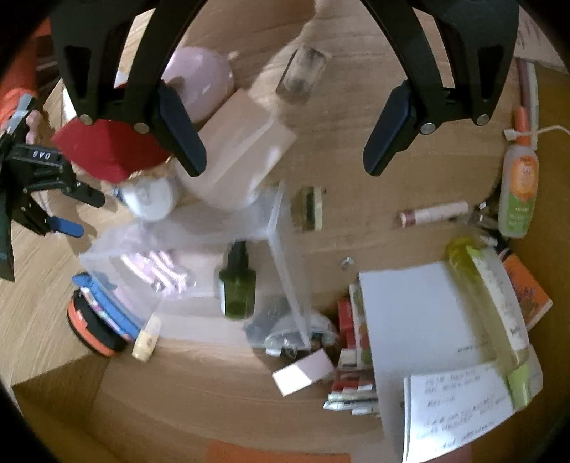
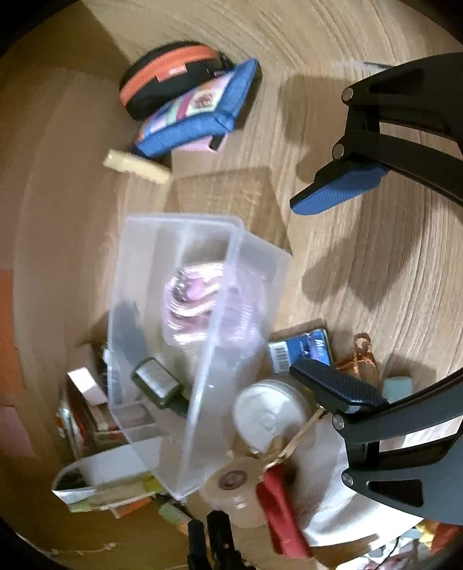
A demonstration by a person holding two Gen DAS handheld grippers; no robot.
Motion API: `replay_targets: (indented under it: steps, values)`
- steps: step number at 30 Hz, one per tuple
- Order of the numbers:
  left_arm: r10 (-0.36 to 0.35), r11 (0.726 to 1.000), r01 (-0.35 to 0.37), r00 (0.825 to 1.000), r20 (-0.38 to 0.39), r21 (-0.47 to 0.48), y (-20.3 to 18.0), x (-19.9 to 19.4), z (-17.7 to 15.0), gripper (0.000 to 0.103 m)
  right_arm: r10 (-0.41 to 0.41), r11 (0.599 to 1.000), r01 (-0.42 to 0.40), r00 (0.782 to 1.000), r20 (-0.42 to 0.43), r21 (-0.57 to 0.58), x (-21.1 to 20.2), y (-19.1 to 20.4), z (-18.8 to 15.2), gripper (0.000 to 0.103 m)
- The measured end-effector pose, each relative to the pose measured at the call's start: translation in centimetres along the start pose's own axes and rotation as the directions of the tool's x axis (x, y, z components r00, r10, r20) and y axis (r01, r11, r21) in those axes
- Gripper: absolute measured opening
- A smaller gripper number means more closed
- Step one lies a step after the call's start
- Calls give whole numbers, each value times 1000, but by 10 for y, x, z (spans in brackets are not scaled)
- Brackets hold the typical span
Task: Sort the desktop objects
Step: 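Move the left tool to the white cup and the right tool to the blue card box, then grasp the white cup with the left tool while the right tool grasps the blue card box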
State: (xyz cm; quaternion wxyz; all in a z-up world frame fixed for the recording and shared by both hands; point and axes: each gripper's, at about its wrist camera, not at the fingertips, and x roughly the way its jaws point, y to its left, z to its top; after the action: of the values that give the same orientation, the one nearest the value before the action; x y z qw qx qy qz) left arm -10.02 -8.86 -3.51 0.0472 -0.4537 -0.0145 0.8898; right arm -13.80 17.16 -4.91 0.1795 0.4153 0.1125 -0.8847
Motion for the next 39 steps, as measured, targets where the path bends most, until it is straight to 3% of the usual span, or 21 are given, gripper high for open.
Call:
replay_targets:
  steps: [14, 23, 29, 31, 34, 35, 39]
  values:
    - [-71, 997, 72, 996, -52, 33, -14, 15, -17, 91, 33, 994, -41, 996, -79, -101, 21, 22, -4, 79]
    - [-125, 991, 128, 988, -88, 27, -19, 34, -13, 91, 97, 990, -109, 987, -132, -92, 29, 23, 1, 61]
    - [-134, 991, 135, 986, -95, 13, -22, 48, -10, 90, 131, 984, -144, 984, -119, -106, 25, 29, -1, 39]
    - [-134, 991, 136, 987, -84, 19, -24, 49, -11, 86, 139, 981, -153, 984, -115, -117, 21, 33, -2, 26]
    - [-144, 989, 146, 987, -71, 26, -27, 49, -11, 68, 133, 982, -146, 985, -108, -124, 20, 36, -3, 26]
    - [-156, 987, 158, 985, -69, 26, -29, 49, -11, 57, 134, 982, -147, 985, -109, -121, 20, 35, -3, 26]
    - [-150, 988, 151, 987, -56, 18, -29, 48, -14, 57, 125, 986, -135, 986, -107, -94, 21, 31, -1, 25]
